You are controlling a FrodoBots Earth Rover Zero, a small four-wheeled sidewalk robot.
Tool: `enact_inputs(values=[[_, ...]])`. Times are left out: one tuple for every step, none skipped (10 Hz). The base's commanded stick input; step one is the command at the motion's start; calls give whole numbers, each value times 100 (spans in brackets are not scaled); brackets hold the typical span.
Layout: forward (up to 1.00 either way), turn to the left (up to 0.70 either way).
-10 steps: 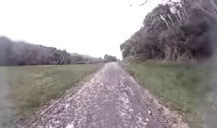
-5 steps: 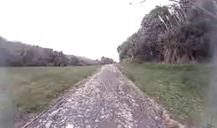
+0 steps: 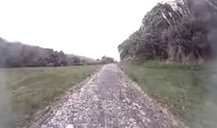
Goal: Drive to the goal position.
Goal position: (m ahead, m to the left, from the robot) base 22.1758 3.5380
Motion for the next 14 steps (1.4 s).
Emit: enact_inputs(values=[[85,0],[85,0],[85,0],[85,0],[85,0],[85,-24],[85,-34],[85,-34],[85,0],[85,0],[85,0],[85,0],[85,0],[85,0]])
